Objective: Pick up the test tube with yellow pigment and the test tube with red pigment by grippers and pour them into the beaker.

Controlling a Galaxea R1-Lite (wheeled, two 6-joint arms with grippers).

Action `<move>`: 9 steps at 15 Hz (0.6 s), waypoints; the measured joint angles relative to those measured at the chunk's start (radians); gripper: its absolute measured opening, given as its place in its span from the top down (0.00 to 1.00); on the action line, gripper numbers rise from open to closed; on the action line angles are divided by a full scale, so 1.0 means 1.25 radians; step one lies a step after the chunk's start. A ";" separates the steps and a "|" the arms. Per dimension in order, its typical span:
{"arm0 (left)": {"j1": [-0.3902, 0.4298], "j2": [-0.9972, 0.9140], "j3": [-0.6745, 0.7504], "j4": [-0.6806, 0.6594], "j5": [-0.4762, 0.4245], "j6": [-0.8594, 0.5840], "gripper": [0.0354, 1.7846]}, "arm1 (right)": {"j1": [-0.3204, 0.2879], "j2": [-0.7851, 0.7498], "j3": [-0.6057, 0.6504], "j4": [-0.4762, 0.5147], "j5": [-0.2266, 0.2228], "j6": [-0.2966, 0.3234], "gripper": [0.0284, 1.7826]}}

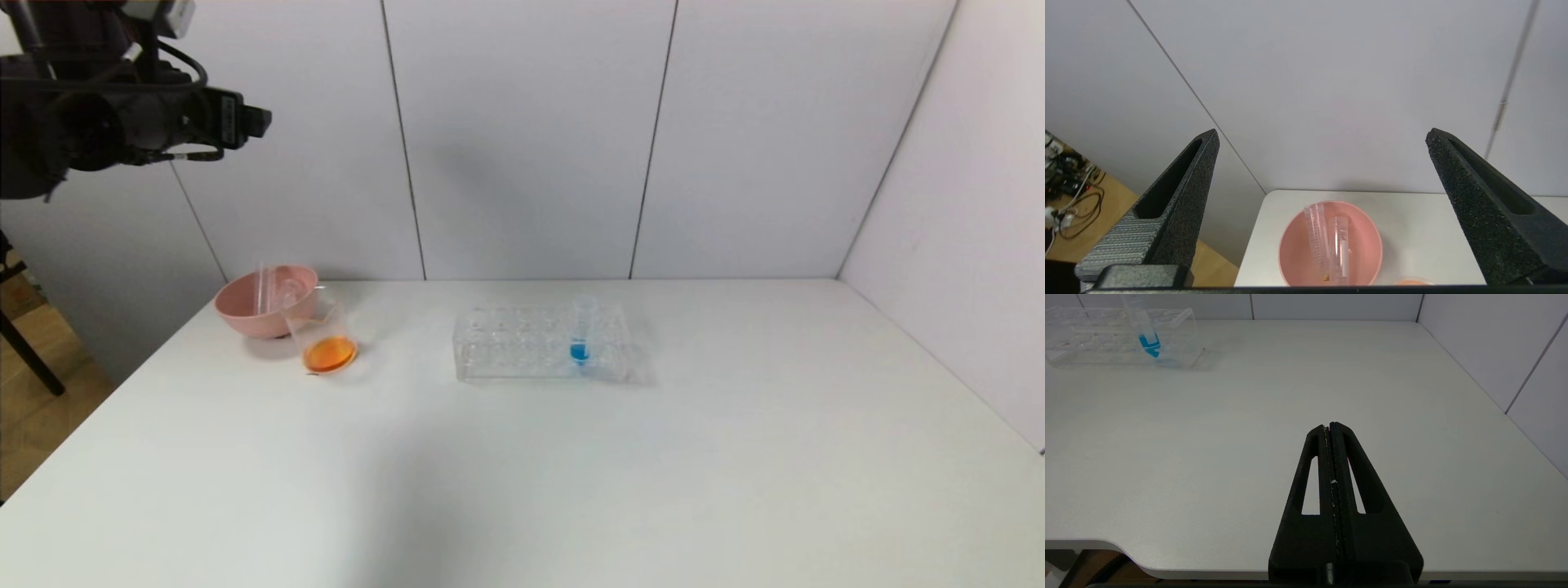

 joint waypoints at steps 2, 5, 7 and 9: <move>-0.023 -0.127 0.079 0.018 -0.027 0.020 0.01 | 0.000 0.000 0.000 0.000 0.000 0.000 0.95; -0.019 -0.345 0.213 0.082 -0.084 0.031 0.01 | 0.000 0.000 0.000 0.000 0.000 0.000 0.95; -0.001 -0.500 0.282 0.172 -0.151 0.039 0.01 | 0.000 0.000 0.000 0.000 0.000 0.000 0.95; 0.015 -0.644 0.332 0.281 -0.222 0.063 0.01 | 0.000 0.000 0.000 0.000 0.000 0.000 0.95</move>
